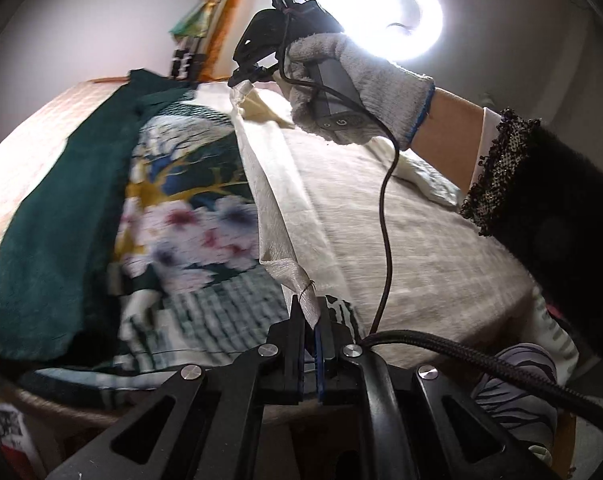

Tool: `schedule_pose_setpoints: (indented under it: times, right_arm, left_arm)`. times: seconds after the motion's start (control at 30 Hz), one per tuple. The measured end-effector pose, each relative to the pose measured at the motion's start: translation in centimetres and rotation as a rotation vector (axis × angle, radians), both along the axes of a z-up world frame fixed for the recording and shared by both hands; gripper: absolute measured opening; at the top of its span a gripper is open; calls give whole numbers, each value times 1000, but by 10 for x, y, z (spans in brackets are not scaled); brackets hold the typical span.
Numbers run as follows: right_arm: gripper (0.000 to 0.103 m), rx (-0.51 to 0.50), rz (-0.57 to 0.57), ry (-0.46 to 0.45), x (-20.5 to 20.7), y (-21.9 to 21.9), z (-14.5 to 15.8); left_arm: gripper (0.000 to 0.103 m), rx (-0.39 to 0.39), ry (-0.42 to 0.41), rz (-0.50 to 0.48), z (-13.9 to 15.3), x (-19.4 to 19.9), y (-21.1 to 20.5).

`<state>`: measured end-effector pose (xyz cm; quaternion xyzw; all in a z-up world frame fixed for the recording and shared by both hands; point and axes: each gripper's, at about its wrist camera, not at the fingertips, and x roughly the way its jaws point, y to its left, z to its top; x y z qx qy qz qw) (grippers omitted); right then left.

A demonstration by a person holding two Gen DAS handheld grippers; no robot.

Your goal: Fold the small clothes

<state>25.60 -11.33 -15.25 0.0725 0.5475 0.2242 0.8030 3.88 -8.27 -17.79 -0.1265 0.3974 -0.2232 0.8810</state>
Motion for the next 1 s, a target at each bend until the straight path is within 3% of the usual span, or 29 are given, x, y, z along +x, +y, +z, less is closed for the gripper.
schedule_pose_setpoints:
  times: [0.17,0.23,0.27,0.43,0.5,0.57,0.63,0.8,1.0]
  right_arm:
    - [2,-45,68,9,3,36,-15]
    - [3,-62,84,27,4,41,-23]
    - [6,-64,95,49,5,43,-28]
    - [18,31,161,75,2,28,-17]
    - [38,118,157,60,3,2,-2]
    - [51,161,113,18,6,-26,10]
    - [51,138,7,-10,18,-61,13]
    - [52,146,-218,72,49,-120,-22]
    - [47,179,-206,129,60,-108,-57]
  left_arm:
    - [1,67,23,24,-5,1,8]
    - [21,104,8,29,-3,-3,9]
    - [25,125,-1,27,0,-6,10]
    - [30,212,-74,17,20,-17,23]
    - [31,239,-98,22,29,-20,33]
    - [31,253,-106,23,35,-13,43]
    - [31,251,-113,28,43,-5,53]
    - [31,245,-155,48,55,14,63]
    - [31,225,-131,55,43,25,67]
